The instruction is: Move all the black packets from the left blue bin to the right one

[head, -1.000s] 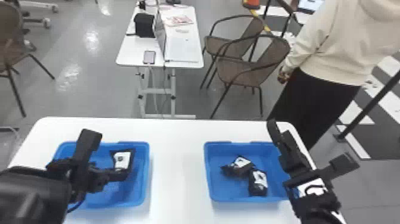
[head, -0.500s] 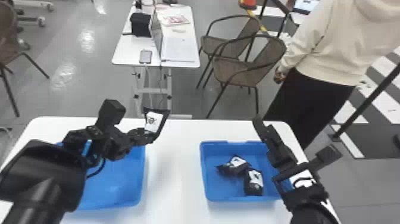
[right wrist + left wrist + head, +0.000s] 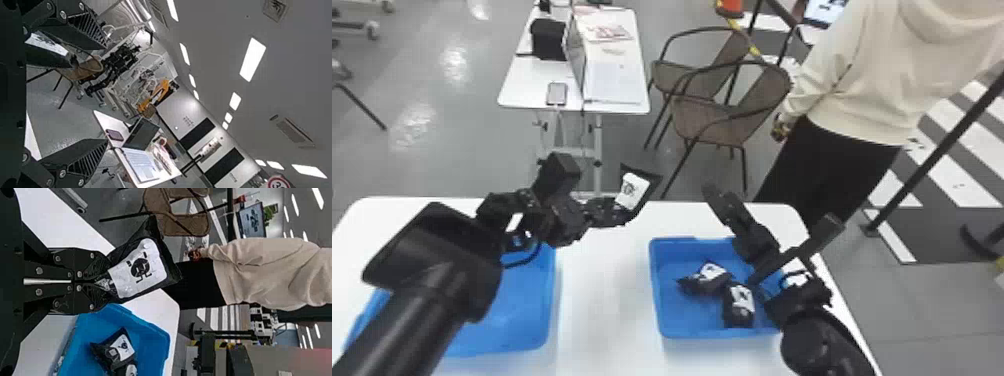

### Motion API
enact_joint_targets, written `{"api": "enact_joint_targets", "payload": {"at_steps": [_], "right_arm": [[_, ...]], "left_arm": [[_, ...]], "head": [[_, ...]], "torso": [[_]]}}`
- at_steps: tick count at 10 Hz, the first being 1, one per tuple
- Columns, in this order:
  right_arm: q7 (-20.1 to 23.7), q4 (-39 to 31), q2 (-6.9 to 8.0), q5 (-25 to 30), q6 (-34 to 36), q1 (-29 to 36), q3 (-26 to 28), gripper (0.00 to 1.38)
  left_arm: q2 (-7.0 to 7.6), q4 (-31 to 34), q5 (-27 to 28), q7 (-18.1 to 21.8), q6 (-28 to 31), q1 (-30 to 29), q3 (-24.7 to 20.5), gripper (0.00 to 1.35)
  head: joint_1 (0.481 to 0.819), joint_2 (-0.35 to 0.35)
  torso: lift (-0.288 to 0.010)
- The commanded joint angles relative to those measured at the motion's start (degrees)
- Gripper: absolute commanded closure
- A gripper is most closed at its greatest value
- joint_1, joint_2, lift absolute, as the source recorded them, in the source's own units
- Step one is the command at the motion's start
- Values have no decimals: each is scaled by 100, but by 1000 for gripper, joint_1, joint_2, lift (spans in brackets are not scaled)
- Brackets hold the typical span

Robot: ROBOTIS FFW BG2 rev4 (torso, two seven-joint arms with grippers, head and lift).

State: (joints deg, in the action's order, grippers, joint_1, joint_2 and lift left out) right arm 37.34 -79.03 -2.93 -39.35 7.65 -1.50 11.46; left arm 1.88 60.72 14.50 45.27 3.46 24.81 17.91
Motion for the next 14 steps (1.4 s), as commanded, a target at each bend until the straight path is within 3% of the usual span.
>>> {"api": "enact_joint_targets", "payload": {"at_steps": [1, 3, 8, 9, 11, 13, 14], "right_arm": [[37, 151, -14, 33, 52, -175, -127, 186], [124, 204, -14, 121, 166, -307, -320, 183], [186, 415, -14, 218, 166, -526, -672, 209], [265, 494, -14, 209, 166, -570, -733, 380], [300, 520, -14, 218, 245, -579, -759, 1009], [327, 511, -5, 323, 245, -535, -786, 1124], [327, 511, -5, 385, 245, -526, -786, 1305]], "left_arm": [[-65, -508, -334, 166, -205, 358, 424, 1145], [-161, -886, -554, 272, -355, 622, 749, 1145], [-203, -983, -791, 254, -390, 710, 898, 1145], [-203, -992, -791, 245, -390, 727, 907, 1145], [-203, -1001, -791, 228, -408, 727, 907, 1145], [-203, -1009, -791, 228, -434, 718, 863, 1145], [-203, -1009, -800, 210, -452, 710, 828, 1144]], "head": [[695, -232], [695, -253], [695, -240], [695, -238], [695, -223], [695, -218], [695, -216]], "torso": [[0], [0], [0], [0], [0], [0], [0]]}}
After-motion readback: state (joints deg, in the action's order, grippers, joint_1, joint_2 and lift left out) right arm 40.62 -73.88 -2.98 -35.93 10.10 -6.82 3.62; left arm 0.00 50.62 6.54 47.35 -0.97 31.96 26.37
